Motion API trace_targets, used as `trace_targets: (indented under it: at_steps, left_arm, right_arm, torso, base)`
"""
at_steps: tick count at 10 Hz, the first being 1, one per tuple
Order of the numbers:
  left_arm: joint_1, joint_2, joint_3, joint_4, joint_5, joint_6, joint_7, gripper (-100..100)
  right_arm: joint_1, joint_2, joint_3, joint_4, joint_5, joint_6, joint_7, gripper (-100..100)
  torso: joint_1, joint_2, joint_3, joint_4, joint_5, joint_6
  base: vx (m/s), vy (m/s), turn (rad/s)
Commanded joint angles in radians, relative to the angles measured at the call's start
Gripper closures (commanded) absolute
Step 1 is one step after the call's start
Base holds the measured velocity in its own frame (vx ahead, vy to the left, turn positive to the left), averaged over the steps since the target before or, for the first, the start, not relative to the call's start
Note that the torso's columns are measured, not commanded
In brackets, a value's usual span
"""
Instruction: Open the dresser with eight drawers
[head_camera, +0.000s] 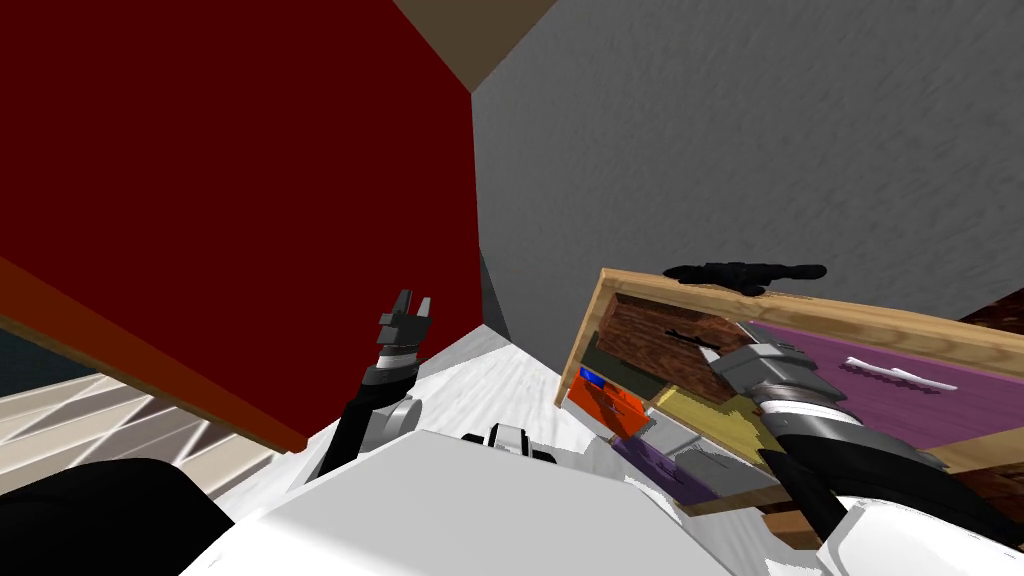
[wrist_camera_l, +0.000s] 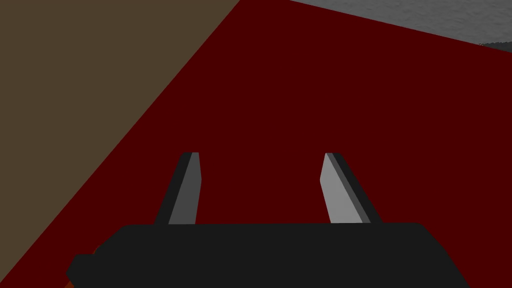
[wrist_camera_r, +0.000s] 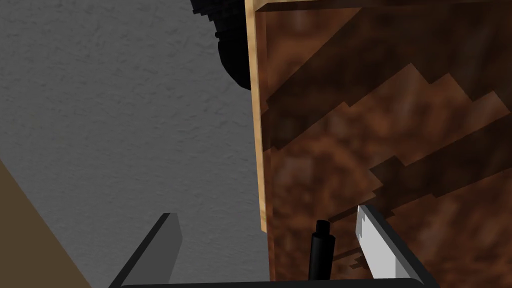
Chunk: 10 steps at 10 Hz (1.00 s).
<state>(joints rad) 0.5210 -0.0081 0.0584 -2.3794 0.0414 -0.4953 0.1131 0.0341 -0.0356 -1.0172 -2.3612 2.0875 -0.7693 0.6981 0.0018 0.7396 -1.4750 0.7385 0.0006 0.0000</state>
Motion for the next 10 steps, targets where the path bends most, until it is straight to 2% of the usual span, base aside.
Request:
trace_targets:
  at_steps: [1,3,4,5,10]
  left_arm:
    - [0.0,0.0,0.0,0.0,0.0,0.0,0.0,0]
    - [0.0,0.0,0.0,0.0,0.0,0.0,0.0,0]
    - [0.0,0.0,0.0,0.0,0.0,0.0,0.0,0]
    - [0.0,0.0,0.0,0.0,0.0,0.0,0.0,0]
    - [0.0,0.0,0.0,0.0,0.0,0.0,0.0,0]
  right_arm:
    - [-0.019,-0.018,-0.024,-0.039,0.029,-0.054,-0.063,-100]
    - [-0.034,-0.034,-0.044,-0.071,0.051,-0.097,-0.114,-100]
    - [-0.028,-0.033,-0.039,-0.051,0.042,-0.086,-0.095,-100]
    - [-0.029,-0.035,-0.04,-0.051,0.043,-0.092,-0.102,0]
    - [-0.027,-0.033,-0.039,-0.049,0.043,-0.094,-0.101,0]
  torso:
    - [-0.001,0.001,0.0,0.0,0.0,0.0]
    - [-0.002,-0.001,-0.001,0.0,0.001,0.0]
    - [-0.001,0.0,-0.001,0.002,0.003,0.001]
    - [0.0,0.002,0.0,0.002,0.002,0.001]
    - [-0.001,-0.001,-0.001,0.0,0.0,0.0]
  base:
    - [0.028,0.011,-0.039]
    - [0.033,0.003,-0.026]
    - [0.022,-0.003,-0.005]
    - [0.007,-0.002,0.002]
    - [0.0,0.0,0.0]
